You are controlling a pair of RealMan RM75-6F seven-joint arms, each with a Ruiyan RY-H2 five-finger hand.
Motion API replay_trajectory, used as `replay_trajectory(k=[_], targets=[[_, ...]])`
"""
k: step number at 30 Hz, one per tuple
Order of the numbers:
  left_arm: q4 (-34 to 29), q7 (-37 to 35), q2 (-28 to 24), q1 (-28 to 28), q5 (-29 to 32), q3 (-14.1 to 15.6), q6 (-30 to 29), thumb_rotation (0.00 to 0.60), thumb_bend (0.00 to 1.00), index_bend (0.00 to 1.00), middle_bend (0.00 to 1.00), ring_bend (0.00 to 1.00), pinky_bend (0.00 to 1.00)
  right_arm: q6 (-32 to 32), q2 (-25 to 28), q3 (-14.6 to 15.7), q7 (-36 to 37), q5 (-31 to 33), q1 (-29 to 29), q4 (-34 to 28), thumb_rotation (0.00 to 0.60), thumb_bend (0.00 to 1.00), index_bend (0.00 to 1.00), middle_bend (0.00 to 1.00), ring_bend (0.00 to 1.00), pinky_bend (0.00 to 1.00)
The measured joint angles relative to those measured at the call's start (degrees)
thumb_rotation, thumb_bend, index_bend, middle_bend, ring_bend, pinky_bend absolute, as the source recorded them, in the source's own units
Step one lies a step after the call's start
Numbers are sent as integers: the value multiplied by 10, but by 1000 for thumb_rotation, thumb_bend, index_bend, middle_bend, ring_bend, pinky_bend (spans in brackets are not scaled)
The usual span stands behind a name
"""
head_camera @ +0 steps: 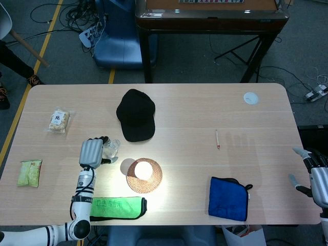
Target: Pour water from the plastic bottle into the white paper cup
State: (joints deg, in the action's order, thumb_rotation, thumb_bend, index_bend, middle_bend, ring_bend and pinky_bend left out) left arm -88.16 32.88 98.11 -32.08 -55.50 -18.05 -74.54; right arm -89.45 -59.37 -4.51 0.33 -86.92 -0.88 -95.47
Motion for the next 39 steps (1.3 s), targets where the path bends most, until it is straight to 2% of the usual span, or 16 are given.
replay_trajectory(k=[7,13,25,32,36,39], targets=[[23,-173,-4,30,1,-35,6,600,51,746,825,538,449,1,-1,1,-3,0,0,-1,600,265,218,282,158,260],[60,-260,-11,48,-18,-38,16,600,52,732,821,537,449,5,-1,1,-5,1,-2,-1,600,265,218,282,158,260],[150,-362,21,71,-61,-12,12,600,80,711,773,521,449,10,-4,3,-13,3,-4,-2,600,265,218,282,158,260],[169,-382,26,73,-62,-10,30,600,128,704,674,449,445,13,-4,3,-16,3,-5,-2,600,265,218,282,158,260],[176,-394,22,74,-69,-2,46,600,135,695,631,416,403,13,-5,3,-17,4,-6,-2,600,265,218,282,158,260],[181,-406,19,74,-81,5,54,600,134,652,578,373,367,15,-6,4,-19,4,-6,-2,600,265,218,282,158,260]])
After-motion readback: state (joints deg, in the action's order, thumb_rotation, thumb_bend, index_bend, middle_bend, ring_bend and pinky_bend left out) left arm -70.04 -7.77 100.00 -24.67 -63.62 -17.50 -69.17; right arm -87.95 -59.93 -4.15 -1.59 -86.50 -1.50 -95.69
